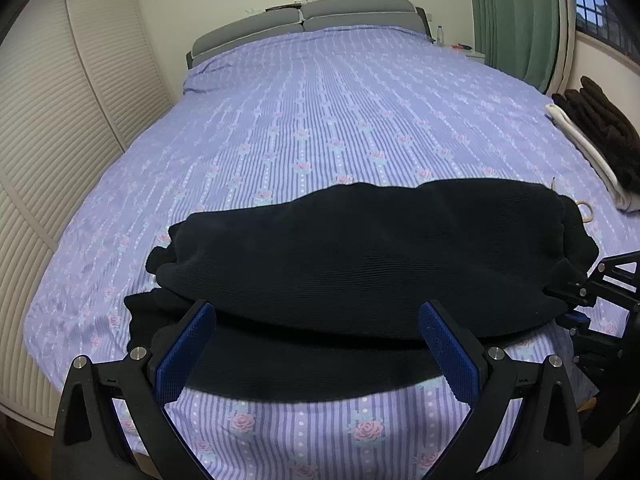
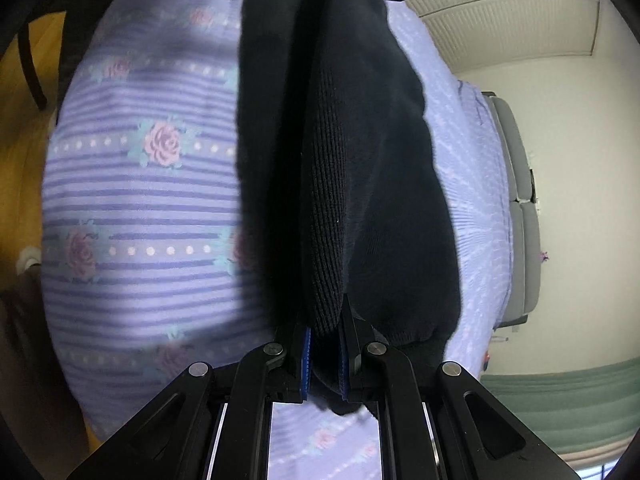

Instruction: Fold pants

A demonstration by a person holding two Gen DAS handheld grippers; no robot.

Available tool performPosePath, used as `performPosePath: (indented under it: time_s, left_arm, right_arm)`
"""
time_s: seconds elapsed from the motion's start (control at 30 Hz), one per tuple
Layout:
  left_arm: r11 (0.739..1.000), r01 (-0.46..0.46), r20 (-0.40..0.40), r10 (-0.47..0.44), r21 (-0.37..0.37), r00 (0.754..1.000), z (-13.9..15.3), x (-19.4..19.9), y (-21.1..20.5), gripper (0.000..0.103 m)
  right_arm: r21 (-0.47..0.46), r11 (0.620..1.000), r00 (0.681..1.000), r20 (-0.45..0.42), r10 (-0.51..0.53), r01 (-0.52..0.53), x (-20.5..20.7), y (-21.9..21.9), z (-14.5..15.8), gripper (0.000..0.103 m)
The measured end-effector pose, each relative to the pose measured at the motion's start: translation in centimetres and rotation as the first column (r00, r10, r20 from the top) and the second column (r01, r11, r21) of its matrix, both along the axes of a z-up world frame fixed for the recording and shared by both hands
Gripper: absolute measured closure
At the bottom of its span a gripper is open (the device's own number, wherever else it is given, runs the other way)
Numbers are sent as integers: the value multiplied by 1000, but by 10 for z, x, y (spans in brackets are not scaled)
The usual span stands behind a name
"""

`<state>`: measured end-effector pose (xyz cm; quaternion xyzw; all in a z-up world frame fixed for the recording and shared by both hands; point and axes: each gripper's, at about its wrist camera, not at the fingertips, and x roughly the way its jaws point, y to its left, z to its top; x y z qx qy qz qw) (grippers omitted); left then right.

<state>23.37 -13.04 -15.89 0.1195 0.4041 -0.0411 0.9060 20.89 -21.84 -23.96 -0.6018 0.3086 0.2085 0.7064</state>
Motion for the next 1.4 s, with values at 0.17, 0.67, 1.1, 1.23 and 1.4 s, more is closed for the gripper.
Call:
performPosePath:
  time_s: [0.17, 0.67, 1.1, 1.23, 1.4]
  left_arm:
    - [1000, -5, 7, 5, -13, 1000, 2, -1, 10, 0]
    - [1000, -16, 84, 18, -21, 996, 13, 47, 169, 9]
    - [887, 436, -45, -434, 150, 900, -36, 113, 235, 46]
    - [840, 529, -80, -523, 121, 848, -49, 118, 231, 50]
    - [786, 604, -83, -598, 130, 797, -65, 121, 222, 50]
  right_arm:
    - [19, 1000, 997, 77, -21, 19, 2, 3, 5, 81]
    - [606, 680, 874, -55, -482, 413, 29, 107, 108, 31]
    - [733, 320, 715, -313, -625, 600, 94, 184, 83, 31]
    - [731, 253, 670, -356, -652, 634, 109, 180, 84, 31]
    - [733, 219, 648, -372, -664, 645, 114, 175, 86, 31]
